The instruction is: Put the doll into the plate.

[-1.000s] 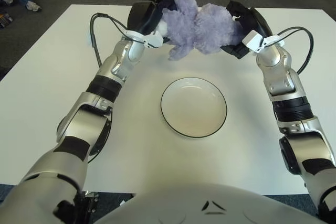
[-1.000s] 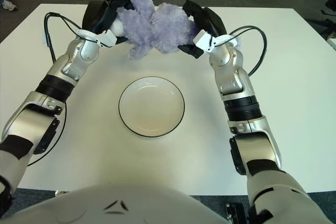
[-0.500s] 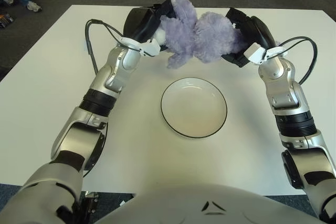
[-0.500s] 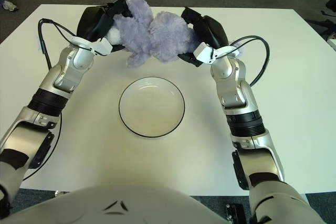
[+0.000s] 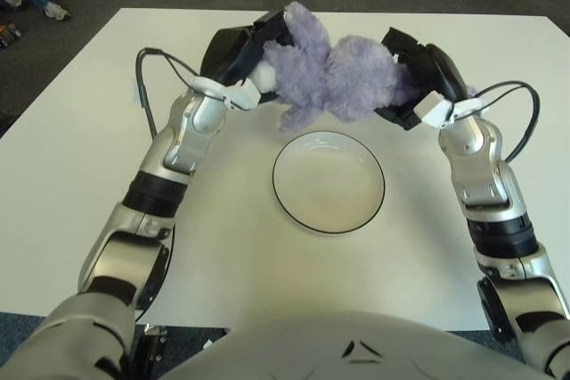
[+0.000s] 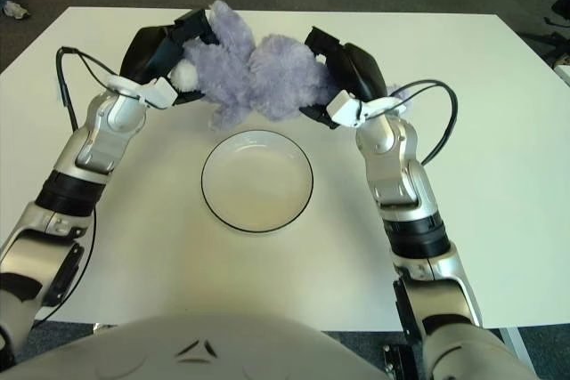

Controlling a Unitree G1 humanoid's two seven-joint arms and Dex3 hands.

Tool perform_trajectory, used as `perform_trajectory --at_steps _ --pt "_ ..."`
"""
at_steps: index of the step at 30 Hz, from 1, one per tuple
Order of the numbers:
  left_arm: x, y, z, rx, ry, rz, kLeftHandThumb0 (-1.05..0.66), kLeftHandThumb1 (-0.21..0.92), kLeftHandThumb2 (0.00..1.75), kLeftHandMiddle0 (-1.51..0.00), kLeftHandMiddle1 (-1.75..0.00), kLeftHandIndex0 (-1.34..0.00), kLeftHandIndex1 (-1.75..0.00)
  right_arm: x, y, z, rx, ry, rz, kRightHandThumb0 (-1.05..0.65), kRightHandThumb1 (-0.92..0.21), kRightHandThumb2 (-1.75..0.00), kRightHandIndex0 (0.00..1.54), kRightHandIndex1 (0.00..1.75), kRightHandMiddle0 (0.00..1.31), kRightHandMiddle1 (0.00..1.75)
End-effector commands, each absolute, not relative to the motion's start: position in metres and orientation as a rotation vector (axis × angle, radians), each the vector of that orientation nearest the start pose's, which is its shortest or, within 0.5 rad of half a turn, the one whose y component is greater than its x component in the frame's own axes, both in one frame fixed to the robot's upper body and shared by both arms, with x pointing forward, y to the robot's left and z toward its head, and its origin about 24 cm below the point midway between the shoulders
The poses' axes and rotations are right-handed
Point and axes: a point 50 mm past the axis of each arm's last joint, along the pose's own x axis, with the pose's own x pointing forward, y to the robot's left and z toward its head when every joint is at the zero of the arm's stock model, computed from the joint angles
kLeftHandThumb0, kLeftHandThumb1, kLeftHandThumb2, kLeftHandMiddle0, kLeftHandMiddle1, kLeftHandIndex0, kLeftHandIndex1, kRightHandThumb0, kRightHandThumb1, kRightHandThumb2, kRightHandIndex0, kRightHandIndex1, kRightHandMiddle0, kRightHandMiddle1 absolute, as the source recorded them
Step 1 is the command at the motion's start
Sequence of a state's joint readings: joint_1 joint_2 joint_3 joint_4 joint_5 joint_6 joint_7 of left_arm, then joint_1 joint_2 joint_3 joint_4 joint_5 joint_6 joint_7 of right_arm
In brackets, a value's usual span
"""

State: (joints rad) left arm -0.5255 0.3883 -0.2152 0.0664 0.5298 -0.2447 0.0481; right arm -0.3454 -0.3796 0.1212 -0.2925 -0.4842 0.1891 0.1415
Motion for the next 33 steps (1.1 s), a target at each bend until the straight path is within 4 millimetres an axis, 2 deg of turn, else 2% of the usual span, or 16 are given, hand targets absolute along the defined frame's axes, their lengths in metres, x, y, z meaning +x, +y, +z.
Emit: perform_trajectory --at_steps 1,6,16,33 --pt "0.31 0.125 0.184 0.928 -0.741 -0.202 -0.01 0.04 1.54 -0.79 -1.75 -0.76 -1.46 0.281 -0.153 0.185 -0.868 -0.42 0.09 0.0 0.09 -1.75 0.95 1.65 0.69 1.75" --pt "0.306 0.125 0.184 0.905 -0.757 -0.214 -0.01 0.05 1.51 -0.76 -1.75 -0.8 -1.4 0.275 -0.155 0.184 -0.862 -0.401 0.083 0.0 0.09 -1.75 0.94 1.66 0.69 1.75" --pt "0.298 0.125 0.182 0.83 -0.771 -0.277 -0.01 0.07 1.5 -0.75 -1.75 -0.77 -1.44 0.266 -0.156 0.184 -0.853 -0.408 0.089 0.0 0.07 -1.71 0.93 1.63 0.67 1.75" --pt "0.282 0.128 0.172 0.791 -0.819 -0.341 -0.01 0.19 1.42 -0.6 -1.69 -0.65 -1.65 0.25 -0.155 0.179 -0.859 -0.44 0.114 0.0 0.04 -1.67 0.92 1.61 0.66 1.75"
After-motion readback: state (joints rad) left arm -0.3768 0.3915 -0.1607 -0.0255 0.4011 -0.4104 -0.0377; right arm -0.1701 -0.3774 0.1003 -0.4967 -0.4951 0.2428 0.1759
